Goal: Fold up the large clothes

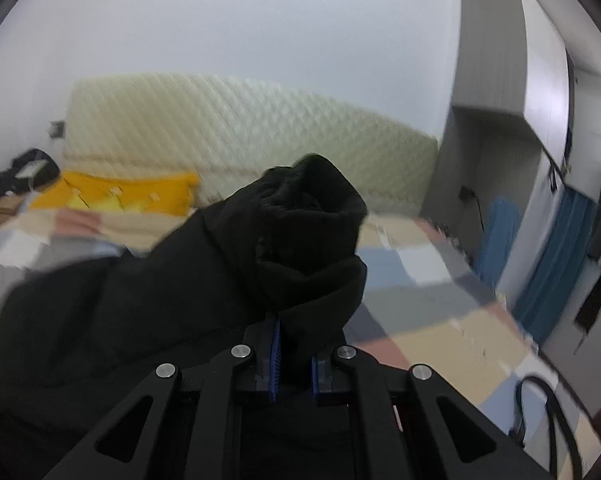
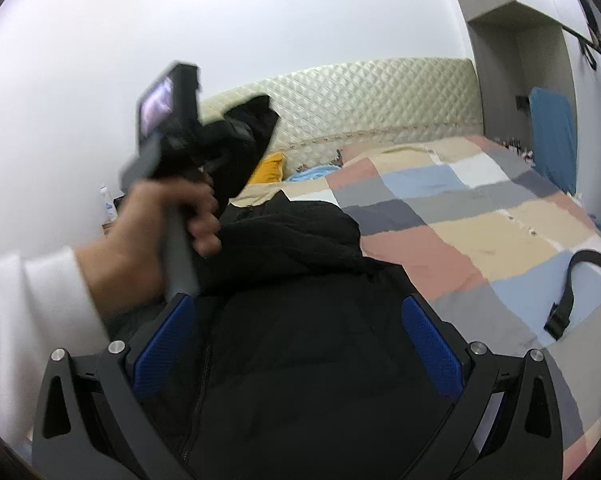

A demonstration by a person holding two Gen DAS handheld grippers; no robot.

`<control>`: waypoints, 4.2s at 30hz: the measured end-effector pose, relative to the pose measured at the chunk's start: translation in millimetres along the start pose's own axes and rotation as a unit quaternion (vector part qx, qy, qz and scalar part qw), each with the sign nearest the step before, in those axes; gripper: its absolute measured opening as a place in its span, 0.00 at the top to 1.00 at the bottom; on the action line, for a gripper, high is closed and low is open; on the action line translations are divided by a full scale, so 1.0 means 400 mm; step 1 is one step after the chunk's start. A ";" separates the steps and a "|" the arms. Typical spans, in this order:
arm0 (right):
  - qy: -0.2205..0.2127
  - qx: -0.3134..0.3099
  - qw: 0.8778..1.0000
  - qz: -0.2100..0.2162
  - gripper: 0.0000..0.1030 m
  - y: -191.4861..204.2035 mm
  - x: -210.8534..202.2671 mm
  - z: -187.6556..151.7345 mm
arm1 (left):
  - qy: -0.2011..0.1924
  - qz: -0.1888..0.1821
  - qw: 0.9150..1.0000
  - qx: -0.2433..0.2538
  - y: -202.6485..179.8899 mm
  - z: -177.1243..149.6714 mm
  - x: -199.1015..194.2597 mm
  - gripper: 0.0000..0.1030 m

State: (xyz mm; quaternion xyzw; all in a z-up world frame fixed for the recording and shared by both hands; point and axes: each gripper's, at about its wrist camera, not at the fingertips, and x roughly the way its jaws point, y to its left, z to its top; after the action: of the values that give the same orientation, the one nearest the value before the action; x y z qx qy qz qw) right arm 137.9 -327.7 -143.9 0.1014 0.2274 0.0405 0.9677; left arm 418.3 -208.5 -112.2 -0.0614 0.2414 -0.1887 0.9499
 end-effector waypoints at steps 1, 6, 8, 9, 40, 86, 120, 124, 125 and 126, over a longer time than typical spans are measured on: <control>0.004 0.004 1.000 -0.003 0.00 -0.009 0.007 -0.004 | 0.008 0.001 1.000 0.008 -0.006 -0.024 0.026 0.91; 0.017 0.019 1.000 -0.018 0.00 -0.036 0.040 -0.015 | 0.063 0.013 0.998 0.021 -0.023 -0.143 0.143 0.91; 0.012 0.001 0.999 -0.030 0.00 -0.022 0.044 -0.017 | 0.094 0.019 0.995 0.009 -0.017 -0.190 0.194 0.91; 0.011 -0.004 1.000 -0.028 0.00 -0.017 0.047 -0.019 | 0.101 0.019 0.995 0.007 -0.014 -0.207 0.210 0.91; -0.040 0.020 0.998 -0.037 0.00 -0.062 -0.015 -0.011 | 0.038 0.074 0.996 0.030 -0.031 -0.098 -0.240 0.26; 0.001 -0.073 0.996 0.049 0.00 0.135 -0.075 -0.041 | 0.056 0.126 0.990 0.010 0.254 -0.314 -0.637 0.26; 0.073 -0.104 0.992 -0.001 0.05 0.185 1.012 0.246 | 0.062 0.137 0.989 0.013 0.644 -0.036 0.236 0.16; 0.059 -0.093 0.994 0.006 0.05 0.167 1.042 0.220 | 0.039 0.146 0.988 0.022 0.632 -0.064 0.251 0.15; 0.057 -0.088 0.994 0.006 0.05 0.162 1.047 0.215 | 0.037 0.148 0.988 0.023 0.630 -0.068 0.256 0.15; 0.058 -0.086 0.995 0.005 0.05 0.162 1.058 0.210 | 0.035 0.148 0.988 0.022 0.631 -0.070 0.263 0.15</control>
State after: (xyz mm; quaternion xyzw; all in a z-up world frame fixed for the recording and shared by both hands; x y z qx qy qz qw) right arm 551.7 -226.8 -239.3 0.0162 0.2779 0.0709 0.9579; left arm 573.4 -17.6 -235.2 0.0029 0.2770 -0.0530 0.9594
